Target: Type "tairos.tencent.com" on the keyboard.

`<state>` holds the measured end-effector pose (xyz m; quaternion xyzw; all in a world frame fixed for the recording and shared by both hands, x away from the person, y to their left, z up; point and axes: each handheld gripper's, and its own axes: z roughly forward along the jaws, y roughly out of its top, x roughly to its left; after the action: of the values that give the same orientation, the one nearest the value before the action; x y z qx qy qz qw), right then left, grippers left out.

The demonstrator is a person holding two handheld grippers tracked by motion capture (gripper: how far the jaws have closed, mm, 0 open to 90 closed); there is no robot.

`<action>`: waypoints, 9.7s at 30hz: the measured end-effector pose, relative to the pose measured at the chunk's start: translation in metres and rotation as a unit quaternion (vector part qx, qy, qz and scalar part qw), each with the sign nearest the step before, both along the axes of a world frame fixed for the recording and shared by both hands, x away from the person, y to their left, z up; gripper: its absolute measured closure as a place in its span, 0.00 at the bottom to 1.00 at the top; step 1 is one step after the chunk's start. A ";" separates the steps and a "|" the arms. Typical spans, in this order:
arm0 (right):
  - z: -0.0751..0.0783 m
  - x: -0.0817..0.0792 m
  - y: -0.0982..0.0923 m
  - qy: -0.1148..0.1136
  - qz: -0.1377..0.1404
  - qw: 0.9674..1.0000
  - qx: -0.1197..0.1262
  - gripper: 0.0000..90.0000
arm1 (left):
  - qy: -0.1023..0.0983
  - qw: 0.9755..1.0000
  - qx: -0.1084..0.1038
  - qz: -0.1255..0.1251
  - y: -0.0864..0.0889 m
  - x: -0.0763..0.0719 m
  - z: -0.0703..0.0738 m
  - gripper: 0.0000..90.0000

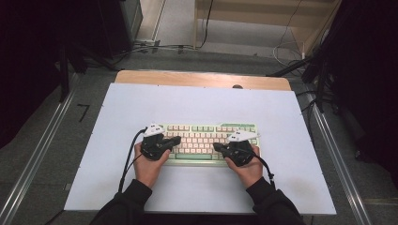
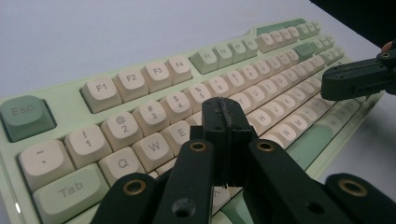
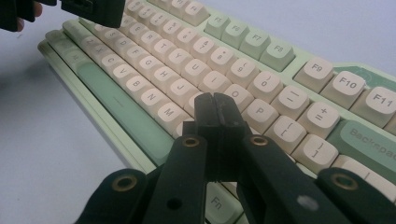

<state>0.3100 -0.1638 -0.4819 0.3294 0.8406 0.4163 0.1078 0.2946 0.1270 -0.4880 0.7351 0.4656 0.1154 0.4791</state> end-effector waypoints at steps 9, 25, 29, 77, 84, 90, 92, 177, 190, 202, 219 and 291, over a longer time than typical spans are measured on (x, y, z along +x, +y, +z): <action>0.000 0.001 0.000 0.000 0.000 1.000 0.000 0.98 | -0.001 1.000 -0.006 -0.005 -0.008 0.006 0.001 1.00; 0.000 0.001 0.000 0.002 -0.002 1.000 0.003 0.98 | -0.001 1.000 -0.001 -0.011 -0.016 0.014 0.000 1.00; 0.000 0.001 0.000 0.002 -0.003 1.000 0.003 0.98 | 0.001 1.000 0.001 -0.010 -0.018 0.017 -0.001 1.00; 0.001 0.001 0.000 0.000 -0.002 1.000 0.002 0.98 | 0.007 1.000 0.021 -0.017 -0.031 0.024 -0.009 1.00; 0.001 0.001 0.000 0.000 -0.002 1.000 0.003 0.98 | 0.011 0.999 0.035 -0.017 -0.033 0.024 -0.009 1.00; 0.001 0.001 0.000 -0.001 -0.001 1.000 0.004 0.98 | 0.002 1.000 0.011 -0.018 -0.030 0.022 -0.003 1.00; 0.001 0.001 0.000 -0.001 -0.001 1.000 0.004 0.98 | -0.001 1.000 0.008 -0.019 -0.029 0.021 -0.001 1.00; 0.002 -0.001 0.001 -0.002 0.002 1.000 0.004 0.98 | 0.015 0.999 0.037 0.015 -0.002 0.015 -0.009 1.00; 0.001 -0.001 0.006 0.000 0.007 1.000 0.005 0.98 | 0.000 1.000 0.011 0.019 0.004 0.010 0.001 1.00; -0.001 0.001 0.016 0.004 0.017 1.000 0.005 0.98 | -0.001 1.000 0.011 0.014 0.002 0.010 0.001 1.00; -0.004 0.003 0.031 0.005 0.030 1.000 0.003 0.98 | -0.001 1.000 0.009 0.014 0.002 0.009 0.001 1.00; 0.002 0.004 0.039 0.001 0.038 0.999 0.011 0.98 | -0.006 1.000 0.011 -0.002 0.002 0.001 0.003 1.00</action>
<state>0.3138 -0.1249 -0.4802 0.2989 0.8479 0.4291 0.0869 0.2955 0.1286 -0.4849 0.7403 0.4601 0.1243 0.4741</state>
